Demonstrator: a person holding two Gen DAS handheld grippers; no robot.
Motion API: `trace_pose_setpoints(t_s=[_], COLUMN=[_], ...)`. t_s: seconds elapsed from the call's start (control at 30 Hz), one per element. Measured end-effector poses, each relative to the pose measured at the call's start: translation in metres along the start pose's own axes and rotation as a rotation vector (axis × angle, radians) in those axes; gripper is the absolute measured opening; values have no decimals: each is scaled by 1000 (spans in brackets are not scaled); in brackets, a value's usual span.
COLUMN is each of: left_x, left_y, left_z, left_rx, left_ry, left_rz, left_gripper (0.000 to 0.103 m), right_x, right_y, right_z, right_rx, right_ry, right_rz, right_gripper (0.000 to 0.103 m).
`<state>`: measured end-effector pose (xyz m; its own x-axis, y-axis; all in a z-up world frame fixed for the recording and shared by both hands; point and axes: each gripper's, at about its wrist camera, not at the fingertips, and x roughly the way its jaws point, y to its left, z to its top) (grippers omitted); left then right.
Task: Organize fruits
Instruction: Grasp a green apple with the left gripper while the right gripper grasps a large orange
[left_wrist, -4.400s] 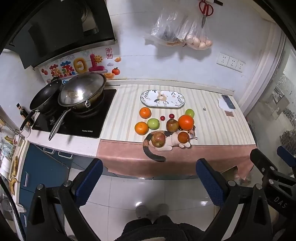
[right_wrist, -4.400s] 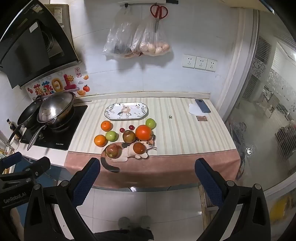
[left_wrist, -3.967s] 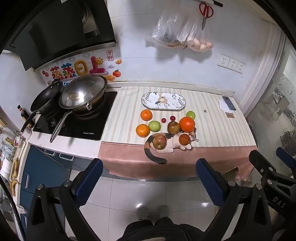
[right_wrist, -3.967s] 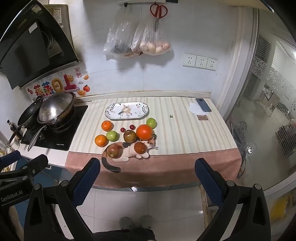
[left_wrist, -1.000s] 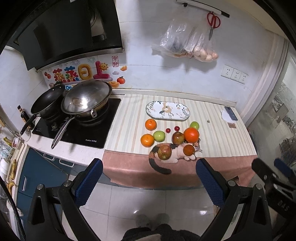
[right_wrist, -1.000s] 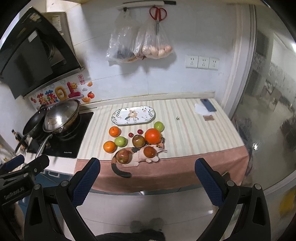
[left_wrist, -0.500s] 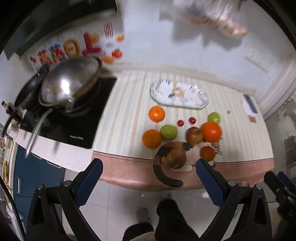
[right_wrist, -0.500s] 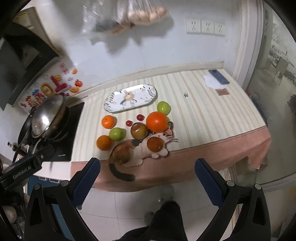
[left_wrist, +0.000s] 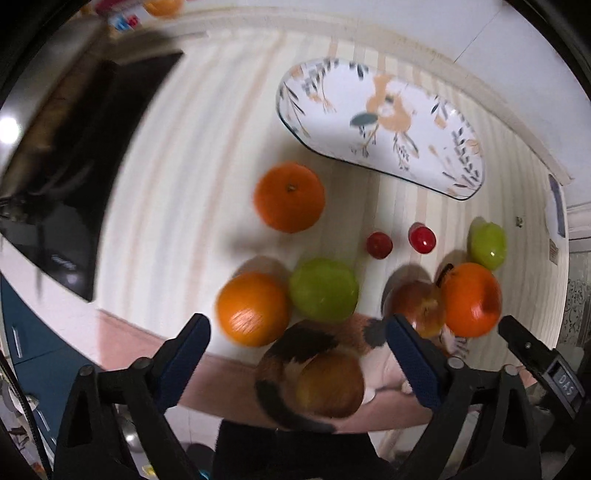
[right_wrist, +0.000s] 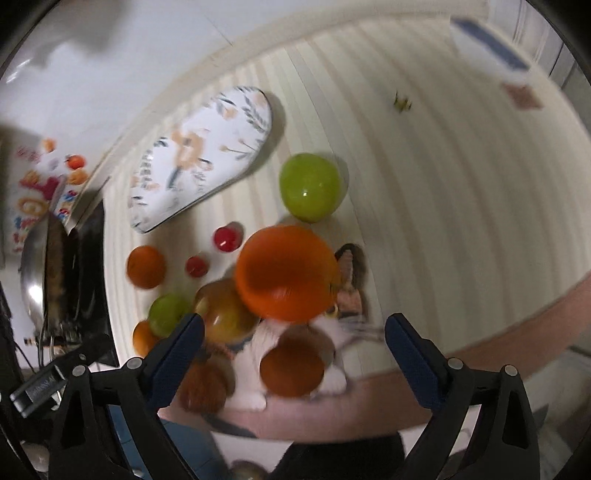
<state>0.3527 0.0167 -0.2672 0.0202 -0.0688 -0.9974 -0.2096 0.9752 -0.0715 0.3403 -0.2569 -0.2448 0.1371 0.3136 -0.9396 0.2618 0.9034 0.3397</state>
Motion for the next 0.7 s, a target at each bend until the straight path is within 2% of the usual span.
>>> trace_pose_setpoints(t_s=[0.07, 0.23, 0.33, 0.4, 0.43, 0.47, 0.57, 0.7], left_x=[13, 40, 50, 56, 58, 60, 59, 51], left_y=[-7, -21, -32, -38, -40, -41, -45, -52], left_z=[10, 23, 24, 24, 23, 23, 21, 16], left_rx=[10, 60, 114, 149, 164, 172, 194, 232], left_ry=[28, 90, 119, 136, 136, 139, 125, 93], left_rz=[3, 64, 91, 111, 129, 130, 140, 166], left_gripper=[95, 93, 87, 75, 71, 62, 61, 60], right_x=[19, 47, 58, 61, 62, 66, 71, 83], right_y=[-1, 2, 5, 9, 11, 14, 17, 28], right_z=[11, 25, 29, 32, 32, 34, 32, 34], right_rx=[2, -5, -13, -25, -33, -41, -45, -66], right_ry=[39, 124, 159, 168, 176, 190, 213, 239], right_rz=[9, 11, 38, 32, 25, 24, 27, 13], right_gripper=[98, 97, 97, 97, 97, 97, 97, 90])
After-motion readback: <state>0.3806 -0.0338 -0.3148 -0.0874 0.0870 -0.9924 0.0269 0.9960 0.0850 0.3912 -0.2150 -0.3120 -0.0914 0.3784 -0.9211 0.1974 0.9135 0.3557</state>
